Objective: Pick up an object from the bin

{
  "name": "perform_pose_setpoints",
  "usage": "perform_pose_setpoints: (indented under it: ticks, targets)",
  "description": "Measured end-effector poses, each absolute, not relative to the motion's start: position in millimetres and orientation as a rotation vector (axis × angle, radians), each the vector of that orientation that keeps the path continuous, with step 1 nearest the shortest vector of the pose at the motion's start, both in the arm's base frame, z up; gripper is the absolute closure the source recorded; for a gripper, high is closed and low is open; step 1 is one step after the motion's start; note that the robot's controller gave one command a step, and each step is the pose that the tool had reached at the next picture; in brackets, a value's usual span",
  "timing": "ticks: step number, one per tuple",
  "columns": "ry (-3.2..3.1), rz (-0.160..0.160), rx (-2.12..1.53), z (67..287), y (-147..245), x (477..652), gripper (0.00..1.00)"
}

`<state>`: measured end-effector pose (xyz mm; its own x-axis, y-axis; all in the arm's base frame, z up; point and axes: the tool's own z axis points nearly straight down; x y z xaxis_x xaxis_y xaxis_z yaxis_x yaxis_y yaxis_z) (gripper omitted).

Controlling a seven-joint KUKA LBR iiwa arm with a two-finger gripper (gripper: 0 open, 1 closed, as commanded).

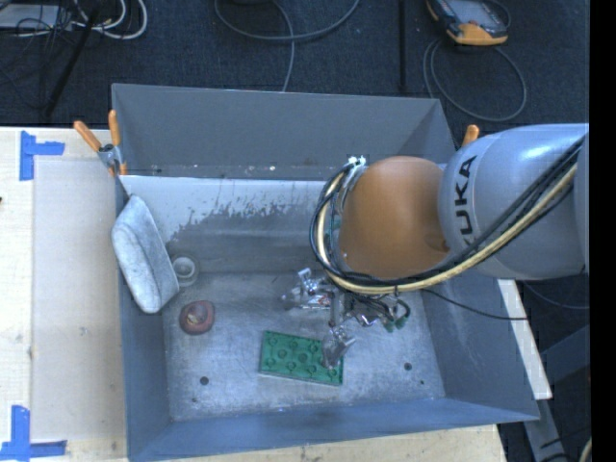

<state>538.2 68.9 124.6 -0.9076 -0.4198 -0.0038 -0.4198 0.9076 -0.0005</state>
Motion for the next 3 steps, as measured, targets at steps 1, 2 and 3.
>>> perform_pose_setpoints:
  ticks: [1, 2, 3]
  targets:
    - [3.096, 0.002, -0.512, 72, 73, 507.7, 0.0]
    - [3.095, 0.002, -0.507, 74, 72, 508.9, 1.0]
    - [3.023, -0.001, -0.823, 234, 83, 518.3, 1.0]
